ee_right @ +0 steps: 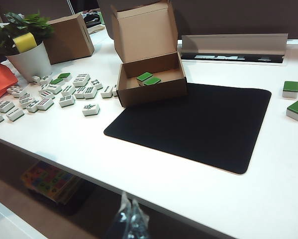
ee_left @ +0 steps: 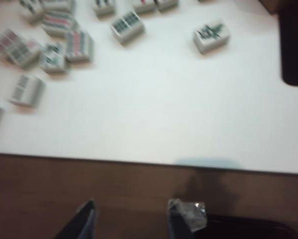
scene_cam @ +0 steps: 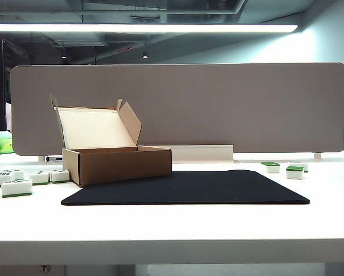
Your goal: Pick up four mahjong tiles and put them into the paper box.
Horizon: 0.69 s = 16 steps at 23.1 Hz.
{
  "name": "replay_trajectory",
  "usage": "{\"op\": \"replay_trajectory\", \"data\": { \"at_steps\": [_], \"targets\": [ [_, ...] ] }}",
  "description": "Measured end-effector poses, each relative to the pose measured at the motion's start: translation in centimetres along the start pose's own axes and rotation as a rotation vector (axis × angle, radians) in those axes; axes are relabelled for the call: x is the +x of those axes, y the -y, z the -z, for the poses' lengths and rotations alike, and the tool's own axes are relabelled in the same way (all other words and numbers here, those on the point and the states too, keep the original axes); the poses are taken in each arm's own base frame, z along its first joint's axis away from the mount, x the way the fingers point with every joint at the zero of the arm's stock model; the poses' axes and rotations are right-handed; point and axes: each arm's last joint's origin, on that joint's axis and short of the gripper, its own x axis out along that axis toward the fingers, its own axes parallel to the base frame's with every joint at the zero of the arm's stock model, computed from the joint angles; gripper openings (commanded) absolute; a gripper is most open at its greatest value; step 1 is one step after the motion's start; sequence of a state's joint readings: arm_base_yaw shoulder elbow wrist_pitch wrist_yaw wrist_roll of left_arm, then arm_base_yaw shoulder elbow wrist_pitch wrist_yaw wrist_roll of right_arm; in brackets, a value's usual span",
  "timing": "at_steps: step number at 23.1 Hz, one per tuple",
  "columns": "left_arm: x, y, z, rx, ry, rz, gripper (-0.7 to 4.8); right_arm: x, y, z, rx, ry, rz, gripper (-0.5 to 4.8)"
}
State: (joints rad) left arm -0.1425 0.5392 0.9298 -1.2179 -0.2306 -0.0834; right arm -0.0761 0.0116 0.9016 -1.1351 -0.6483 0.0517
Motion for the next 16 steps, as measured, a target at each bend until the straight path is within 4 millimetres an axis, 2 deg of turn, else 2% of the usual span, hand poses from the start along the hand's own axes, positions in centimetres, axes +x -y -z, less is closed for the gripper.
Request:
{"op": "replay_trajectory", "data": {
  "at_steps": [1, 3, 10, 12, 13, 14, 16],
  "targets": [
    [0.2, 0.2, 1.1, -0.05, -0.01, 0.066, 1.78, 0.0, 0.0, 0.0, 0.0, -0.001, 0.0, -0.01],
    [0.0, 0.3, 1.9, -0.102, 0.021, 0.152, 1.79, 0.0, 0.0, 0.0, 0.0, 0.0, 0.0, -0.01],
    [-0.1, 0.3, 1.4, -0.132, 0.105, 0.177, 1.79, 0.0, 0.0, 0.0, 0.0, 0.0, 0.0, -0.01],
    [1.0, 0.7, 0.5, -0.151, 0.217, 0.193, 1.79, 0.0, 0.0, 0.0, 0.0, 0.0, 0.0, -0.01],
    [2.2, 1.0, -0.1, -0.164, 0.308, 0.205, 1.79, 0.0, 0.0, 0.0, 0.0, 0.0, 0.0, -0.01],
    [2.9, 1.2, -0.2, -0.168, 0.342, 0.21, 1.79, 0.0, 0.0, 0.0, 0.0, 0.0, 0.0, -0.01],
    [5.7, 1.7, 0.7, -0.184, 0.451, 0.214, 1.79, 0.0, 0.0, 0.0, 0.0, 0.0, 0.0, -0.01]
  ]
}}
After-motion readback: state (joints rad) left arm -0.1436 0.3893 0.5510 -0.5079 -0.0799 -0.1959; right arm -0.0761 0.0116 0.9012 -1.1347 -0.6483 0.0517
